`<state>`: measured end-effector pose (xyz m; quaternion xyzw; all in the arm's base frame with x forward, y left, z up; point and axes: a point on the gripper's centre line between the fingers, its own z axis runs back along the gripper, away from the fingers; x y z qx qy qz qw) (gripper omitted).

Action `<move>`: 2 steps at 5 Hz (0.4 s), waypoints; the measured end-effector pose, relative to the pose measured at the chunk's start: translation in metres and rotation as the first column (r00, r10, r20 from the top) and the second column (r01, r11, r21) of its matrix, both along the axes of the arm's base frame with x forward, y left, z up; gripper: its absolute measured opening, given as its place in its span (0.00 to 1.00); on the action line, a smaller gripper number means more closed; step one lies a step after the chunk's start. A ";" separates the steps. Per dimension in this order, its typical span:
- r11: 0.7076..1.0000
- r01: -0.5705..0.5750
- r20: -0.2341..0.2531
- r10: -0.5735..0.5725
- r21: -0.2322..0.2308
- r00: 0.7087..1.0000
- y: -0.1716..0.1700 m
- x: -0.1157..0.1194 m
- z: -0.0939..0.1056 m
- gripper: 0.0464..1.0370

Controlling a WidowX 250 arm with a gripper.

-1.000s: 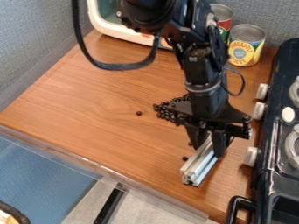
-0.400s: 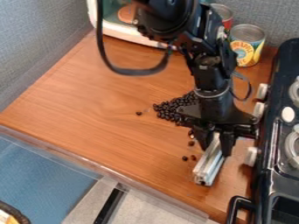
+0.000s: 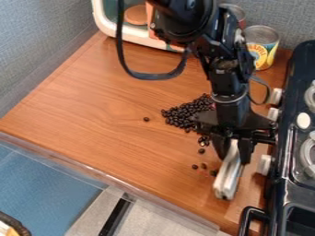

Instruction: Sweep into pile

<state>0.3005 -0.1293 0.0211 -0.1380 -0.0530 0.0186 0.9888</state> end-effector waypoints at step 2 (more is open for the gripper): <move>0.999 -0.028 0.021 0.027 0.046 0.999 0.005 0.005 -0.005 0.32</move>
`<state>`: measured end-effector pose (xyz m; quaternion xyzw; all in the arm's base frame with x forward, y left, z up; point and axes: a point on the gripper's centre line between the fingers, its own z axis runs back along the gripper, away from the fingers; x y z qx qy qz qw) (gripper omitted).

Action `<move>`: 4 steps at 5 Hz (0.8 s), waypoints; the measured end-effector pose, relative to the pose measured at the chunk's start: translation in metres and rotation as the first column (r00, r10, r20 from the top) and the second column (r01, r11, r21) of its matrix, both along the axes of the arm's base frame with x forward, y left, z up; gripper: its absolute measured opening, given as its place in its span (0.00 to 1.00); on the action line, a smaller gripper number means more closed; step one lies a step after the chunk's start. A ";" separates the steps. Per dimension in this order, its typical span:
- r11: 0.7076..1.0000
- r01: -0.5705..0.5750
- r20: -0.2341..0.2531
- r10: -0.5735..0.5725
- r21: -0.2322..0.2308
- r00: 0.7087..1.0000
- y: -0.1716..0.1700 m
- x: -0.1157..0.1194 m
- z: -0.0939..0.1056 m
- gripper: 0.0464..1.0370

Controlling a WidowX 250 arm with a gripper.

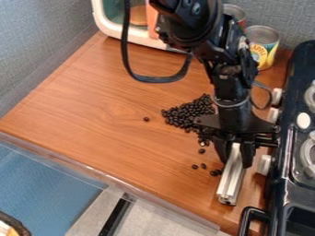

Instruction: Sweep into pile

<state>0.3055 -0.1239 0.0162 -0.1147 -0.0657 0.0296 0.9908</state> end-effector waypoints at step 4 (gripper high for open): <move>0.989 0.040 -0.005 -0.039 0.140 0.999 0.048 0.031 0.004 0.32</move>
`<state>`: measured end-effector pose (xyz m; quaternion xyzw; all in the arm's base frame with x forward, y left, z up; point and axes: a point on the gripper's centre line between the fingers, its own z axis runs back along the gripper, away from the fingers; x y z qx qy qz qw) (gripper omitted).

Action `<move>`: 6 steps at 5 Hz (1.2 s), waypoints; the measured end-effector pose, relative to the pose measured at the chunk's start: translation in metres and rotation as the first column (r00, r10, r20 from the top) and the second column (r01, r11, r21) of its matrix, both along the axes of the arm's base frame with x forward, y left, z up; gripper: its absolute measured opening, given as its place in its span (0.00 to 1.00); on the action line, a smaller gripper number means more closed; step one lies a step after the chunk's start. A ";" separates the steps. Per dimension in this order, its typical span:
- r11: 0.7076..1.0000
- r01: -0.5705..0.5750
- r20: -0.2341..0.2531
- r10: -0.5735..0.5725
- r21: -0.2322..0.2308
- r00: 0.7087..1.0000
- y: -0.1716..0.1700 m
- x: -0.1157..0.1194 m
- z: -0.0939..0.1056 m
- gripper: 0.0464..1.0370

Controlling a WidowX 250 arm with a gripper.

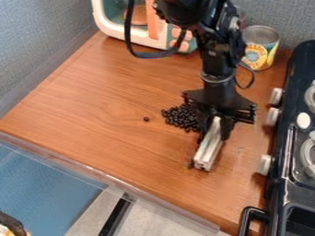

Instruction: Sweep into pile

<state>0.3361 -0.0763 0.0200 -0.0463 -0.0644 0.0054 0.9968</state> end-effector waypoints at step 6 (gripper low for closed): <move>0.984 0.021 -0.037 -0.028 -0.176 0.999 0.008 -0.013 0.061 0.32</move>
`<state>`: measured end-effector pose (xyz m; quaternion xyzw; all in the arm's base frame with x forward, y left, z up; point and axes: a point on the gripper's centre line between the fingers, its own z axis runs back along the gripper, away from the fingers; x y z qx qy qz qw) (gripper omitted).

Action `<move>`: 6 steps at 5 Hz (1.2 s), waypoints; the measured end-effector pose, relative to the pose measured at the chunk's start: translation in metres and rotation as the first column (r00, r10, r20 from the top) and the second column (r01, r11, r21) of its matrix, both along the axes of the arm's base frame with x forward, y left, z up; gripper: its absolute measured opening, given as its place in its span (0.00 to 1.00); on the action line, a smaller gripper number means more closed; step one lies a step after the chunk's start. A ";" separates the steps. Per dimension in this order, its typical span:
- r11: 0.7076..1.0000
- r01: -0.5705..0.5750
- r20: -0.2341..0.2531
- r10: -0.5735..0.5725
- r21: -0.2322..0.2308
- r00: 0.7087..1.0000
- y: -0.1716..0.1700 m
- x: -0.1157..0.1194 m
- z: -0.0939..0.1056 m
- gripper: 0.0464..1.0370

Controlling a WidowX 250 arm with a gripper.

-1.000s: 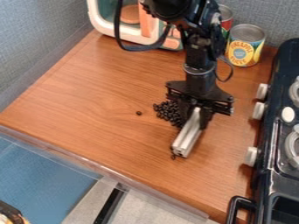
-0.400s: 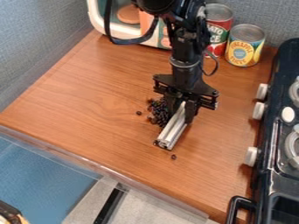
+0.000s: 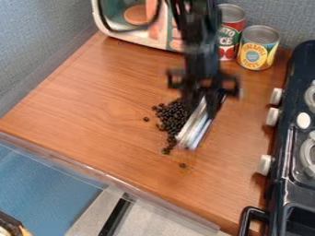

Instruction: Sweep into pile

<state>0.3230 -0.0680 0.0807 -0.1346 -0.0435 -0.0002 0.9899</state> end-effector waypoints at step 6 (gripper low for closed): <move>0.320 -0.800 0.000 0.929 0.508 0.371 0.063 -0.069 -0.017 0.32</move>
